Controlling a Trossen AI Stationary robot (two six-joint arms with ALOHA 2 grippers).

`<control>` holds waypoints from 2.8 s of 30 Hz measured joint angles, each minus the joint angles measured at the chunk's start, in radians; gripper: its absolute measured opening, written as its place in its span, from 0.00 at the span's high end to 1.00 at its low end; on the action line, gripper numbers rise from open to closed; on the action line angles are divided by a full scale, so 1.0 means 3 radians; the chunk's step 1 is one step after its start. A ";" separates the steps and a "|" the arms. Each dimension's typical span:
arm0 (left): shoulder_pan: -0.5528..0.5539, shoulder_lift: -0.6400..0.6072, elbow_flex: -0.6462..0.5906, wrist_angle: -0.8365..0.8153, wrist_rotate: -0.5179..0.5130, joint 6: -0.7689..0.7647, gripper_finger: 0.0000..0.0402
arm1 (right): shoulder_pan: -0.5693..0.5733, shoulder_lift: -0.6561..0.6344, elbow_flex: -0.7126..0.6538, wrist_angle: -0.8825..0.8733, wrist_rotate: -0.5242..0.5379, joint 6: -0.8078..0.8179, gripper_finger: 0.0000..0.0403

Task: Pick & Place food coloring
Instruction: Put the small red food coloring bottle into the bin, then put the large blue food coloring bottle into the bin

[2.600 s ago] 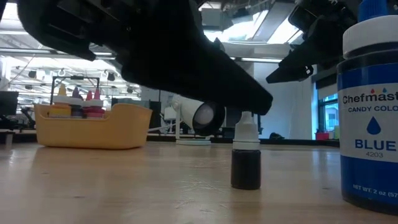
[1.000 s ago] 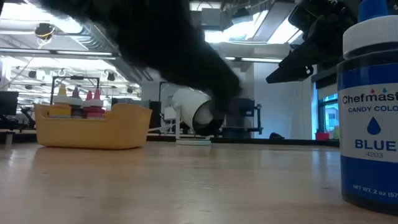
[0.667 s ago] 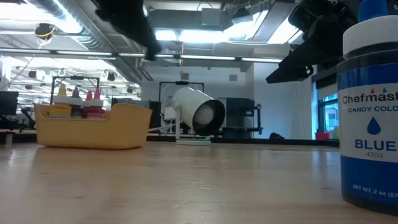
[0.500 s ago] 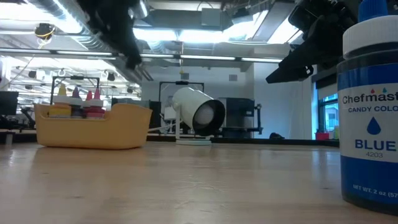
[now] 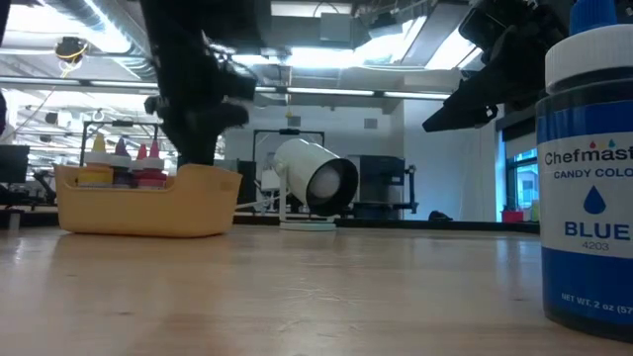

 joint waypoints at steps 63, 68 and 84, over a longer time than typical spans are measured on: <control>-0.1088 -0.0908 -0.1480 0.4945 0.1270 0.2651 0.63 | 0.1103 0.1403 0.1880 -0.0669 -0.0563 -0.1018 0.21; -0.1118 -0.1240 -0.1522 0.4928 0.1287 0.2702 0.64 | 0.1177 0.1642 0.2157 -0.0795 -0.0736 -0.1036 0.21; -0.1204 -0.1301 -0.1525 0.4742 0.1280 0.2701 0.63 | 0.1121 0.1789 0.2193 -0.1147 -0.0599 -0.0323 0.21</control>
